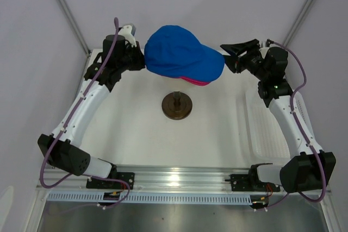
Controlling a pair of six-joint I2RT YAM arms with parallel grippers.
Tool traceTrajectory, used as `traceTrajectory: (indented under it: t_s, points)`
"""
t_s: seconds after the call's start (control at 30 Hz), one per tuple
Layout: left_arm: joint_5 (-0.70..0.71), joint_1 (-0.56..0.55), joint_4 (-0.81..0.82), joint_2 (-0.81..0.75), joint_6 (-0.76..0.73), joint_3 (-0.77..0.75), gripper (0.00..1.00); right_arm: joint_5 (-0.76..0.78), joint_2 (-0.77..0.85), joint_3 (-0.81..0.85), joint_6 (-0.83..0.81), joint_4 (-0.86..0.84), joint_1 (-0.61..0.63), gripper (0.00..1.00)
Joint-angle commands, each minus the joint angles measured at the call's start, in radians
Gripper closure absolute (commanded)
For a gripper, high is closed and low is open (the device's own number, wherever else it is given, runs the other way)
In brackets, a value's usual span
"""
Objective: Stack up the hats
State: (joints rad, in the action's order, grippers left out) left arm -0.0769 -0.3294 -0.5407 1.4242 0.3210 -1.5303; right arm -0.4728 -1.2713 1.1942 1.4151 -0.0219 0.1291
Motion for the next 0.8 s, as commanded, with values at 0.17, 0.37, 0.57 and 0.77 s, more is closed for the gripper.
traceTrajectory:
  t_s: [0.17, 0.37, 0.57, 0.77]
  points:
    - [0.046, -0.02, -0.09, 0.01, -0.043, 0.074, 0.99, -0.092, -0.003, 0.051, -0.166, 0.08, -0.003, 0.34]
    - [0.065, -0.02, -0.087, -0.028, -0.048, 0.058, 0.86, -0.116, 0.006, 0.058, -0.266, 0.145, -0.003, 0.27]
    - [0.069, -0.02, -0.111, -0.045, -0.059, -0.06, 0.76, -0.216, -0.007, 0.159, -0.375, 0.186, -0.048, 0.2]
    - [0.115, -0.02, -0.162, -0.062, -0.071, -0.154, 0.42, -0.266, -0.026, 0.268, -0.465, 0.215, -0.091, 0.16]
